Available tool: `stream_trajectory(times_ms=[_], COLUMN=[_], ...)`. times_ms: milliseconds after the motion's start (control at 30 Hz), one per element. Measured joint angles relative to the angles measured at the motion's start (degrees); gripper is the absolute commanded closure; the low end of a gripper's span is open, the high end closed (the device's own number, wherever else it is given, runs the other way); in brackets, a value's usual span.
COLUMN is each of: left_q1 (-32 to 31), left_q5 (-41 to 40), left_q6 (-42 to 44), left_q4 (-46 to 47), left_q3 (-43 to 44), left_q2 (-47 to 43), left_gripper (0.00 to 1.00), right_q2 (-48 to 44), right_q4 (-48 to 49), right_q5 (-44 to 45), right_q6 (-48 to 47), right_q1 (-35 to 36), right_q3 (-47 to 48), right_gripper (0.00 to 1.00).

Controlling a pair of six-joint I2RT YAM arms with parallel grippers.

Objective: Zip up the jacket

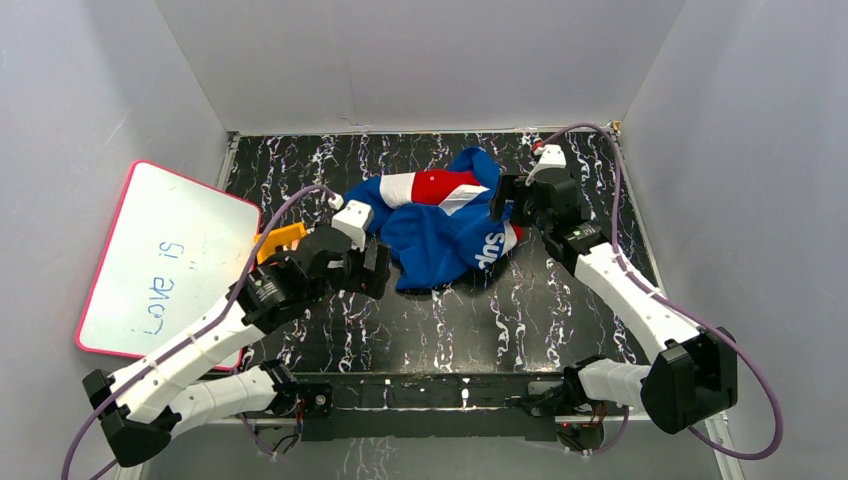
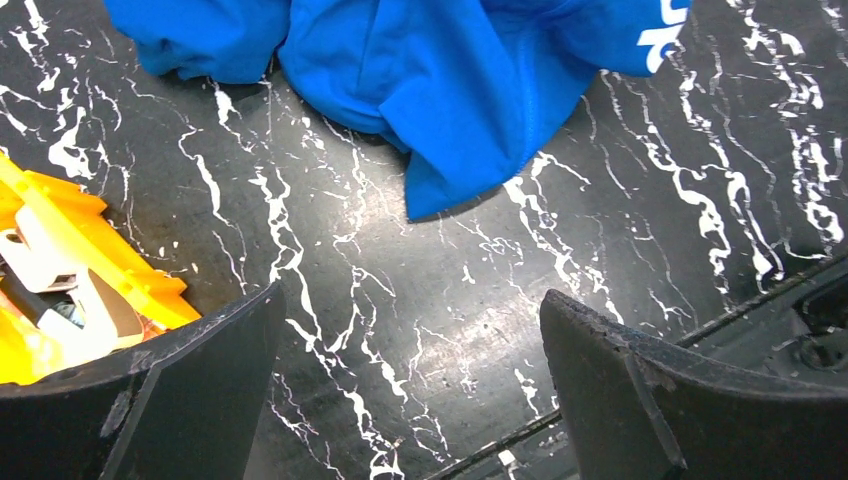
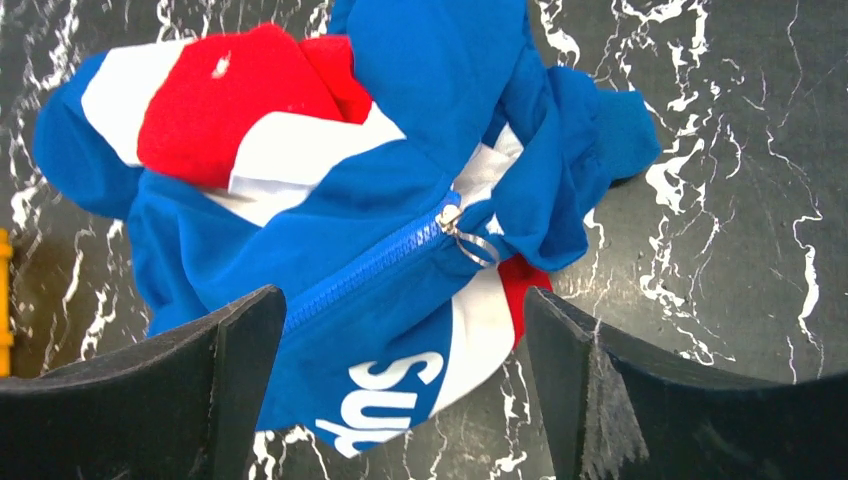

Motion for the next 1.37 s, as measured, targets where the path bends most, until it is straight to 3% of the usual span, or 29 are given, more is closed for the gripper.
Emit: stream_trajectory(times_ms=[533,1033,1233,1367], left_q1=[1.31,21.27,26.80,27.26], left_q5=[-2.43,5.79,4.81,4.79], left_q6=[-0.22,-0.11,0.31,0.63], left_q4=[-4.55,-0.70,0.92,1.86], left_q3=[10.80,6.16,2.36,-1.11], left_q2=[11.19,14.67,13.86,9.27], left_gripper=[0.02,0.02,0.02,0.02], right_q2=[-11.32,-18.97,-25.29,-29.27], right_q4=[-12.24,-23.52,-25.88,-26.62], right_q5=[3.28,19.61,20.81,18.95], right_q6=[0.02,12.33,14.58,13.66], right_q1=[0.07,0.07,0.04,0.04], right_q3=[0.72,-0.20,-2.40,-3.30], right_gripper=[0.01,0.01,0.02,0.01])
